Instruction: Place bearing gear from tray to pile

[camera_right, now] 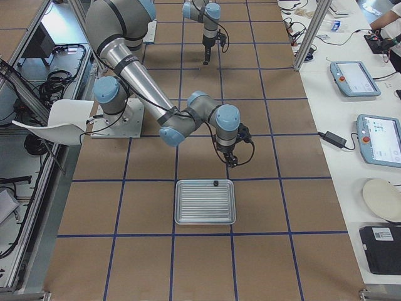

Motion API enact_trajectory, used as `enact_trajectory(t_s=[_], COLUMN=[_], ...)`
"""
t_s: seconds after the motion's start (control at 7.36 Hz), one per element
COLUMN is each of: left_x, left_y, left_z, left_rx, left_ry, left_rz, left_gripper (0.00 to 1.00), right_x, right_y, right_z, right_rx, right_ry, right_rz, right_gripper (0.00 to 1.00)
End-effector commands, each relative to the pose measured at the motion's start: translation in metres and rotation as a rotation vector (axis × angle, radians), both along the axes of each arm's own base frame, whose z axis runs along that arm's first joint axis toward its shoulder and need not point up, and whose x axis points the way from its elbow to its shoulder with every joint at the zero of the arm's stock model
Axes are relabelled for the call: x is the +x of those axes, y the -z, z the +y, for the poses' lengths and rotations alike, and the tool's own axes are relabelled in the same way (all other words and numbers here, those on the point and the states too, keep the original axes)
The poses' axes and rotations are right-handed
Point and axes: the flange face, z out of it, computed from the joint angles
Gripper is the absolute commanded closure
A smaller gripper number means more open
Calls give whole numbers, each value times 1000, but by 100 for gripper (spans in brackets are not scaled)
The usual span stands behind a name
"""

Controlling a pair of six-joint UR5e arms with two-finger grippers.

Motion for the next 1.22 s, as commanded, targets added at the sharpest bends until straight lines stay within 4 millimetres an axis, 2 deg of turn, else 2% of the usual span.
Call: enact_trajectory(t_s=[0.0, 0.14, 0.27, 0.41, 0.54, 0.68, 0.82, 0.95, 1.09], left_x=[-3, -4, -4, -4, -4, 1, 11, 39, 80], left_y=[7, 7, 6, 7, 5, -6, -27, -57, -96], left_z=[2, 2, 2, 2, 0, -5, -19, -48, -81], left_rx=[13, 16, 16, 18, 10, -8, -26, -4, 31], left_ry=[3, 2, 4, 4, 12, 13, 51, 47, 60], left_rz=[0, 10, 11, 10, 7, 9, 15, 8, 11], left_gripper=[29, 41, 70, 100, 100, 100, 100, 100, 100], right_x=[2, 3, 7, 17, 22, 25, 25, 22, 20], right_y=[11, 8, 6, -8, -22, -25, -25, -28, -21], right_z=[-1, -3, -1, -1, 3, 5, 5, 5, 4], right_rx=[15, 8, 21, 22, 13, 13, 10, 1, 12], right_ry=[-15, -19, -25, -35, -21, -26, -28, -30, -43], right_rz=[-12, -3, 4, 32, 38, 23, 24, 47, 38], right_gripper=[0, 0, 0, 0, 0, 0, 0, 0, 0])
